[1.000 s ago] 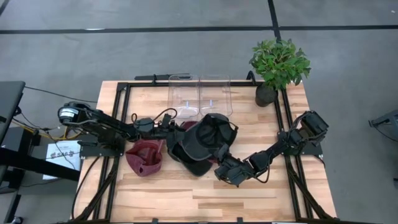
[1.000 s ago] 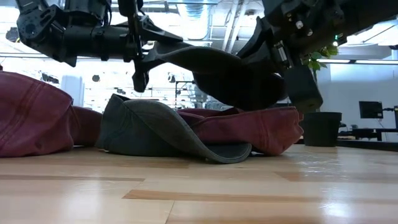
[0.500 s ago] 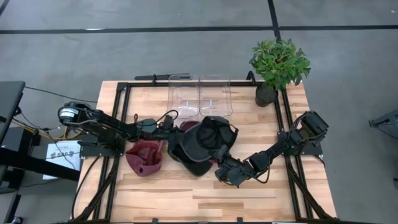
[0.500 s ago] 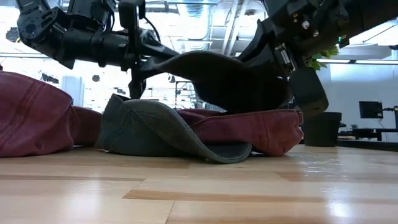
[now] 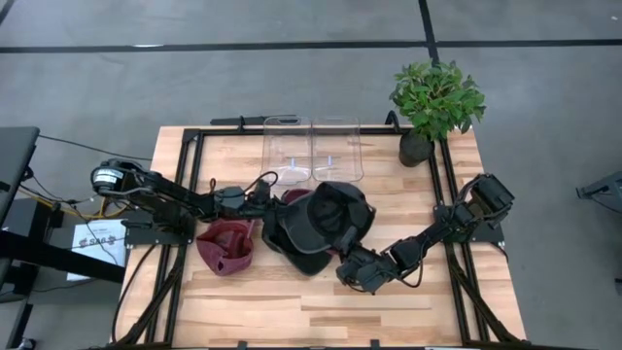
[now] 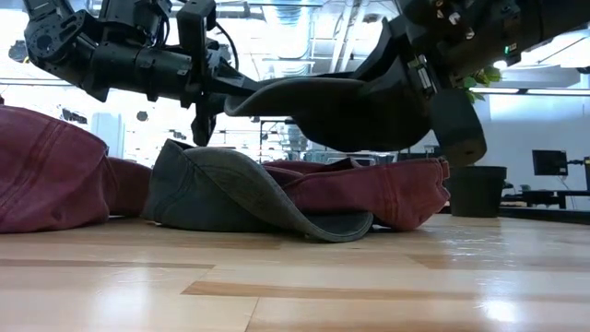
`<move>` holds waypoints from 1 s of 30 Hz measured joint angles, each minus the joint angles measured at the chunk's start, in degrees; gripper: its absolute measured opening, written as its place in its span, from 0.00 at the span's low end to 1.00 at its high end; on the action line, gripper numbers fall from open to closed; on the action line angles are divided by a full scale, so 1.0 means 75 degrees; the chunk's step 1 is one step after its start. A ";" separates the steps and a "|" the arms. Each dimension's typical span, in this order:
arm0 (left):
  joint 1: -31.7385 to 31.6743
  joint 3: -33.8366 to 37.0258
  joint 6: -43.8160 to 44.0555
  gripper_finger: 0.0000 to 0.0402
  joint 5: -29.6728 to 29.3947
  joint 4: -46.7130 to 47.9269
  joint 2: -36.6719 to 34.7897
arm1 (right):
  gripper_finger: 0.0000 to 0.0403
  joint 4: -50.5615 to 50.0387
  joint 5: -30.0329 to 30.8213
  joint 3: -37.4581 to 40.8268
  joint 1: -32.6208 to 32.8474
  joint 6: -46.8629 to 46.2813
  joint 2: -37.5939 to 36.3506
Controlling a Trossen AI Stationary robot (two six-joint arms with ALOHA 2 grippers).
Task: Pick & Place hat
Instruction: Put the right black cap into the right transparent bin
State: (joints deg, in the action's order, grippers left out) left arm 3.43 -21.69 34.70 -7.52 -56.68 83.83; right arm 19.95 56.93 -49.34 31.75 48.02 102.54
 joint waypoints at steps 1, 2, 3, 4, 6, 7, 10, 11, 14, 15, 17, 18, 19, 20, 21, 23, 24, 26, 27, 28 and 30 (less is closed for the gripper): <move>-0.0001 0.0000 0.0000 0.03 -0.0009 -0.0014 0.0000 | 0.12 -0.0013 0.0000 0.0002 0.0000 -0.0007 0.0000; -0.0001 0.0000 -0.0008 0.03 -0.0023 -0.0027 0.0000 | 0.13 -0.0020 0.0000 0.0002 0.0004 -0.0005 0.0000; -0.0001 0.0000 -0.0034 0.03 -0.0028 -0.0038 0.0000 | 0.15 -0.0019 0.0000 0.0002 0.0017 -0.0016 0.0000; -0.0001 0.0000 -0.0055 0.03 -0.0028 -0.0046 -0.0001 | 0.17 -0.0021 0.0000 0.0002 0.0024 -0.0084 0.0000; -0.0001 0.0000 -0.0055 0.03 -0.0025 -0.0088 -0.0004 | 0.21 -0.0021 0.0004 0.0005 0.0061 -0.0248 0.0000; -0.0001 0.0000 -0.0060 0.03 -0.0025 -0.0113 -0.0006 | 0.24 -0.0019 0.0009 0.0005 0.0075 -0.0264 0.0000; -0.0040 0.0000 -0.0188 0.03 -0.0010 -0.0131 -0.0110 | 0.33 -0.0019 0.0013 0.0008 0.0126 -0.0277 0.0000; -0.0045 0.0000 -0.0260 0.03 -0.0007 -0.0122 -0.0189 | 0.37 -0.0017 0.0028 0.0008 0.0145 -0.0311 0.0000; -0.0051 0.0000 -0.0543 0.03 0.0006 -0.0094 -0.0530 | 0.46 0.0005 0.0063 0.0008 0.0175 -0.0401 -0.0003; -0.0051 0.0001 -0.0669 0.03 0.0010 -0.0053 -0.0672 | 0.49 0.0011 0.0097 0.0008 0.0196 -0.0401 -0.0006; -0.0054 0.0006 -0.0937 0.03 -0.0001 0.0116 -0.1000 | 0.53 0.0034 0.0268 0.0005 0.0224 -0.0395 -0.0009; -0.0054 0.0009 -0.1060 0.03 -0.0065 0.0279 -0.1185 | 0.55 0.0056 0.0417 0.0005 0.0251 -0.0378 -0.0011; -0.0054 0.0009 -0.1188 0.03 -0.0188 0.0478 -0.1372 | 0.57 0.0091 0.0599 0.0005 0.0273 -0.0343 -0.0012; -0.0054 0.0009 -0.1292 0.03 -0.0333 0.0758 -0.1578 | 0.58 0.0137 0.0801 0.0007 0.0303 -0.0304 -0.0012; -0.0057 0.0009 -0.1395 0.03 -0.0509 0.1066 -0.1773 | 0.59 0.0224 0.1014 0.0010 0.0333 -0.0192 -0.0012; -0.0060 0.0009 -0.1564 0.03 -0.0937 0.1622 -0.2124 | 0.60 0.0482 0.1386 0.0014 0.0398 0.0012 -0.0012; -0.0061 0.0006 -0.1619 0.03 -0.1116 0.1866 -0.2284 | 0.60 0.0638 0.1512 0.0017 0.0427 0.0130 -0.0012; -0.0058 0.0002 -0.1774 0.03 -0.1451 0.2257 -0.2548 | 0.60 0.0967 0.1714 0.0020 0.0472 0.0322 -0.0017; -0.0046 0.0000 -0.1828 0.03 -0.1575 0.2438 -0.2646 | 0.60 0.1092 0.1810 0.0020 0.0493 0.0417 -0.0023; -0.0027 0.0000 -0.1945 0.03 -0.1712 0.2592 -0.2744 | 0.59 0.1263 0.1905 0.0020 0.0510 0.0524 -0.0023; 0.0023 0.0000 -0.2162 0.03 -0.2017 0.2735 -0.2894 | 0.59 0.1568 0.2118 0.0017 0.0527 0.0669 -0.0029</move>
State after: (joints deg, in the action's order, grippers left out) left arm 3.60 -21.69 18.48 -22.64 -36.17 62.12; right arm 31.71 72.81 -49.21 35.70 53.04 102.32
